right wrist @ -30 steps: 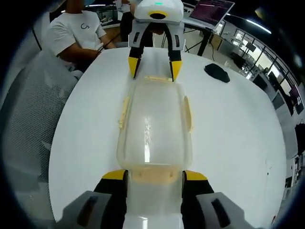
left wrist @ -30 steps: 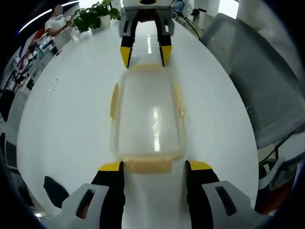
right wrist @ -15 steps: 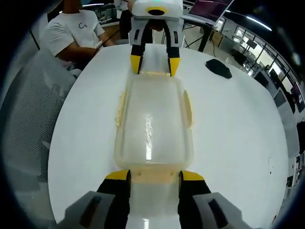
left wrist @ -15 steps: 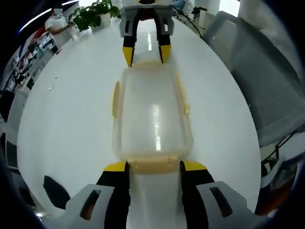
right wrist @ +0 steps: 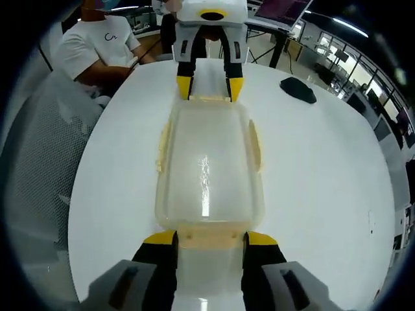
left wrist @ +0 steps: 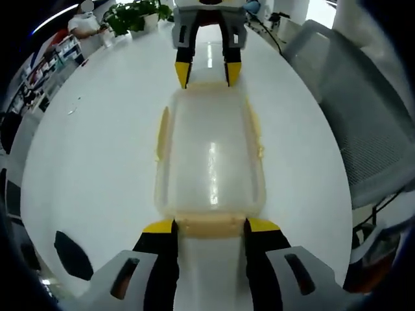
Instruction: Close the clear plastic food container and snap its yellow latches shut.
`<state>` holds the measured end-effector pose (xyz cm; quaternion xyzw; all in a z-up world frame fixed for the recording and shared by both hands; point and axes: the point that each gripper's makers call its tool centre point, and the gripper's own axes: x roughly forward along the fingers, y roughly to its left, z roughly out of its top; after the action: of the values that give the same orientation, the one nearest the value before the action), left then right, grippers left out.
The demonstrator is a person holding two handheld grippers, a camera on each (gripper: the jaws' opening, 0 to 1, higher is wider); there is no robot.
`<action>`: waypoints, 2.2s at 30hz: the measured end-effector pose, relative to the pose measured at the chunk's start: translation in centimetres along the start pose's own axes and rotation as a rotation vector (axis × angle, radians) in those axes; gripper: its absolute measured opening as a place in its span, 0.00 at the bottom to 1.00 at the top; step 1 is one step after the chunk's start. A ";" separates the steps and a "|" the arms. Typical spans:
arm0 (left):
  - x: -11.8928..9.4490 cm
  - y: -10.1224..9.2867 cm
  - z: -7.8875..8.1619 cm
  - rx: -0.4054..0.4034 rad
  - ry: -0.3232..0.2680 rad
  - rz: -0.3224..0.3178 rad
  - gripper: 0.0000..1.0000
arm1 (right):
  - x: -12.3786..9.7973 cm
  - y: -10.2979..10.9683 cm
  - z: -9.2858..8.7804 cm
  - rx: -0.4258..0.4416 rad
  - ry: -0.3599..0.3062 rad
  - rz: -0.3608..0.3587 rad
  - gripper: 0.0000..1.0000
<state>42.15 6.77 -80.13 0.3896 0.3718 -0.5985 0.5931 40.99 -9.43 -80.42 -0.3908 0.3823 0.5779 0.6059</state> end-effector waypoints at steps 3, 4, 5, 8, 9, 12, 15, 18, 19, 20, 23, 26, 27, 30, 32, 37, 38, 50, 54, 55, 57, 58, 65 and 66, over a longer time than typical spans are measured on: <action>0.0 0.1 0.0 -0.013 0.007 0.008 0.39 | 0.0 0.0 0.0 -0.001 -0.001 0.000 0.37; 0.0 0.0 0.1 -0.007 0.013 0.007 0.38 | 0.0 0.0 0.0 -0.008 -0.006 0.000 0.36; 0.1 0.0 0.1 -0.008 0.020 0.009 0.38 | 0.0 0.1 0.0 -0.010 -0.010 0.000 0.36; 0.0 -0.1 0.1 -0.002 0.026 0.018 0.38 | -0.1 0.0 0.1 -0.015 -0.017 0.001 0.36; -0.1 -0.2 0.0 -0.007 0.029 0.016 0.37 | -0.1 0.0 0.1 -0.020 -0.015 -0.001 0.36; -0.2 -0.5 -0.1 0.002 0.053 0.015 0.37 | -0.1 0.2 0.3 -0.018 -0.011 -0.002 0.36; -0.9 -0.6 0.0 -0.001 0.062 0.006 0.37 | -0.8 0.3 0.7 -0.024 -0.026 0.006 0.36; -1.8 -0.5 0.4 -0.006 0.052 0.017 0.37 | -1.7 0.2 1.1 -0.019 -0.043 0.004 0.36; -2.1 -0.8 0.5 -0.010 0.048 0.011 0.37 | -1.9 0.3 1.2 -0.022 -0.046 0.008 0.36; -2.4 -0.9 0.6 -0.009 0.048 0.009 0.38 | -2.2 0.4 1.3 -0.027 -0.049 0.011 0.36; -3.4 -0.9 1.0 -0.009 0.049 0.015 0.37 | -3.7 0.3 2.2 -0.040 -0.065 0.003 0.36; -5.0 -0.9 1.3 -0.004 0.051 0.019 0.38 | -5.3 0.3 3.3 -0.050 -0.091 0.002 0.36; -5.5 -0.9 1.4 -0.006 0.052 0.017 0.38 | -5.7 0.3 3.6 -0.052 -0.100 0.002 0.36; -7.4 -0.6 2.2 -0.004 0.050 0.020 0.37 | -7.2 0.0 4.4 -0.058 -0.113 -0.004 0.36; -8.6 -0.2 2.8 0.003 0.054 0.031 0.37 | -8.2 -0.4 4.9 -0.062 -0.123 -0.016 0.36; -10.7 0.1 4.2 0.010 0.064 0.045 0.37 | -10.6 -0.8 5.6 -0.075 -0.128 -0.026 0.36; -11.0 0.2 4.5 0.010 0.061 0.049 0.37 | -11.1 -0.9 5.5 -0.076 -0.126 -0.028 0.36; -10.9 -0.7 8.1 -0.010 0.042 0.040 0.37 | -13.8 0.0 3.0 -0.062 -0.107 0.009 0.36; -10.5 -1.0 9.3 -0.007 0.050 0.041 0.37 | -14.4 0.3 1.9 -0.060 -0.103 0.011 0.36; -10.4 -1.0 9.5 -0.006 0.053 0.044 0.37 | -14.5 0.3 1.9 -0.060 -0.103 0.011 0.36; -10.3 -1.1 10.1 -0.004 0.056 0.046 0.37 | -14.8 0.4 1.4 -0.061 -0.103 0.009 0.36; -10.2 -1.1 10.4 0.000 0.057 0.049 0.37 | -14.9 0.3 1.0 -0.061 -0.102 0.006 0.36; -9.3 -1.4 12.7 0.006 0.054 0.056 0.37 | -16.0 0.7 -1.2 -0.055 -0.101 -0.002 0.36; -9.2 -1.4 13.0 0.008 0.055 0.056 0.37 | -16.1 0.7 -1.5 -0.053 -0.102 -0.002 0.36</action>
<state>40.36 -1.16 -66.38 0.4185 0.3744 -0.5722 0.5977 39.62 -17.27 -66.27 -0.3770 0.3351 0.6063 0.6148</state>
